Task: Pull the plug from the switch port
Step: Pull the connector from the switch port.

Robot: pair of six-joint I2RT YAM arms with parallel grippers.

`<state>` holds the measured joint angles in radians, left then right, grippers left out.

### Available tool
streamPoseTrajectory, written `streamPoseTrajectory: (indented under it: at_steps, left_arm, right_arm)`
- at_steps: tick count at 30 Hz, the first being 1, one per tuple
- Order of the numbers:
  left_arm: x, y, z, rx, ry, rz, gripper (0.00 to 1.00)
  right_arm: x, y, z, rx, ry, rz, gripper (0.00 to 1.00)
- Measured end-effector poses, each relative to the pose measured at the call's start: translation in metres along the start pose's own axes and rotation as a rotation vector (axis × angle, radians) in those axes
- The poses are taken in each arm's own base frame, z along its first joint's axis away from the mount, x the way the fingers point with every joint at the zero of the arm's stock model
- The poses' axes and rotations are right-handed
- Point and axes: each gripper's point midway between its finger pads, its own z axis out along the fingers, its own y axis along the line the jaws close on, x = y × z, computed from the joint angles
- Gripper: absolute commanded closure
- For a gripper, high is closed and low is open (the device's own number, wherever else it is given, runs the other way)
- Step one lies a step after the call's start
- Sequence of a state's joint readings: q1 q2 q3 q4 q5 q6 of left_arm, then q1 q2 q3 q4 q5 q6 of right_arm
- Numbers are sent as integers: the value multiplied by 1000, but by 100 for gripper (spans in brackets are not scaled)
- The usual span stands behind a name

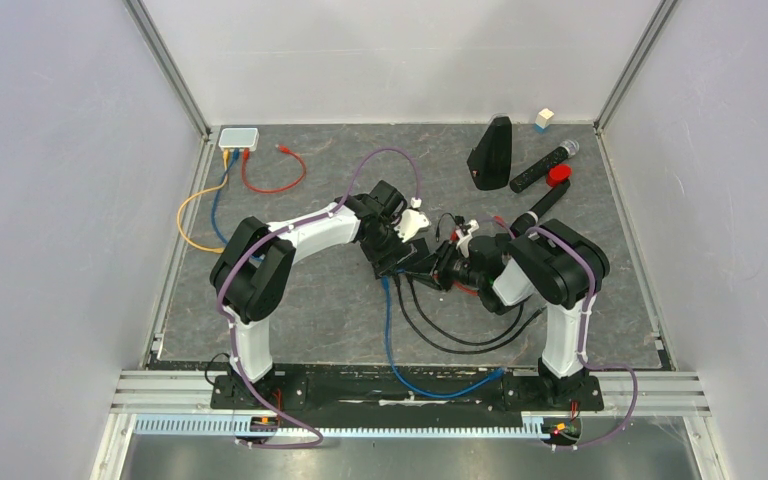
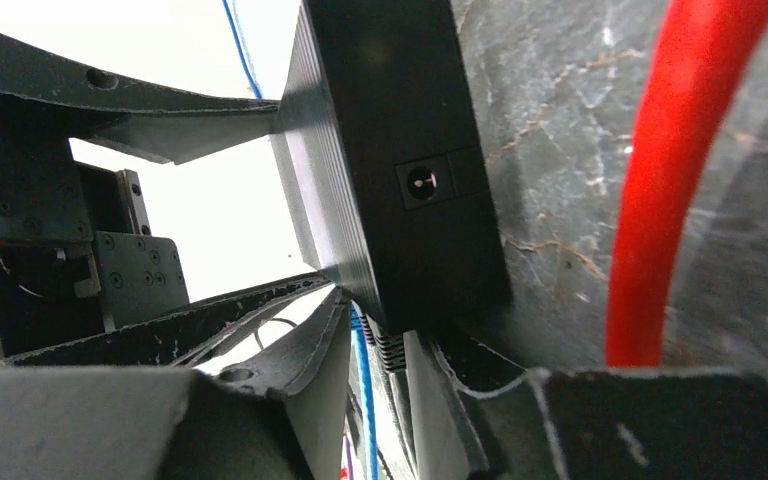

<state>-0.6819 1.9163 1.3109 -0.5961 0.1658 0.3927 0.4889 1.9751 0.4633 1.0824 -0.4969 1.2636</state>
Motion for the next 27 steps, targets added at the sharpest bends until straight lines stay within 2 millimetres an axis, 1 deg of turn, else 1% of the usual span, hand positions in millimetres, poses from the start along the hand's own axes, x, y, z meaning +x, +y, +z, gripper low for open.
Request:
streamPoseTrajectory:
  at_steps: [3, 8, 10, 17, 18, 20, 22, 27]
  left_arm:
    - [0, 0, 0, 0, 0, 0, 51]
    - [0, 0, 0, 0, 0, 0, 51]
    - [0, 0, 0, 0, 0, 0, 51]
    - [0, 0, 0, 2, 3, -1, 51]
    - [0, 0, 0, 2, 3, -1, 51]
    - [0, 0, 0, 2, 3, -1, 51]
    - [0, 0, 0, 1, 3, -1, 51]
    - [-1, -2, 1, 7, -1, 2, 51]
  right_arm:
    - [0, -1, 0, 5, -6, 7, 70]
    - [-1, -1, -1, 5, -13, 22, 69]
    - [-1, -1, -1, 6, -15, 28, 70]
    - [-2, -3, -1, 14, -21, 39, 79]
    - [-2, -3, -1, 16, -22, 39, 83]
    - [-2, -3, -1, 16, -22, 37, 98]
    - [-2, -3, -2, 16, -22, 16, 100]
    - [-2, -3, -7, 45, -21, -74, 100]
